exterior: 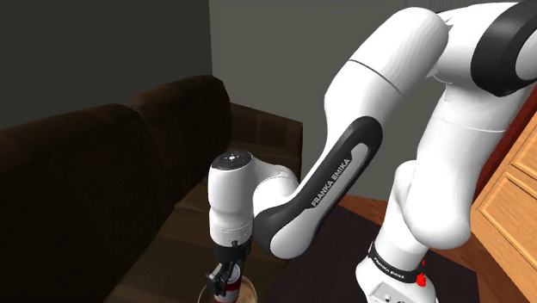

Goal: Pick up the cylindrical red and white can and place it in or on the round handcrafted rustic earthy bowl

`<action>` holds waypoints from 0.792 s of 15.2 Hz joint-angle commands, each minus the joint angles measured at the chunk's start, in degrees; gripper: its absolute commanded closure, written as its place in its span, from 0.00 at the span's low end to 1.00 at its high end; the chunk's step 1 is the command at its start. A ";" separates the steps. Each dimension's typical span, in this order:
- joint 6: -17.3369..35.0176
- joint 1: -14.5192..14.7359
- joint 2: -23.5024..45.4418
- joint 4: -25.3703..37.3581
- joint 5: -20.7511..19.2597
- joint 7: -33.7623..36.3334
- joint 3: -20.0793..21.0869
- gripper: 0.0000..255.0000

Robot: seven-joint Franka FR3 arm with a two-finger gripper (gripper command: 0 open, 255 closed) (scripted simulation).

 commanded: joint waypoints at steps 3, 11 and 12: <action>3.39 0.00 3.35 -0.37 -3.08 2.22 -0.32 1.00; 3.39 0.01 3.35 -0.37 -3.08 2.22 -0.34 0.00; 3.39 0.01 3.35 -0.37 -3.08 2.22 -0.34 0.00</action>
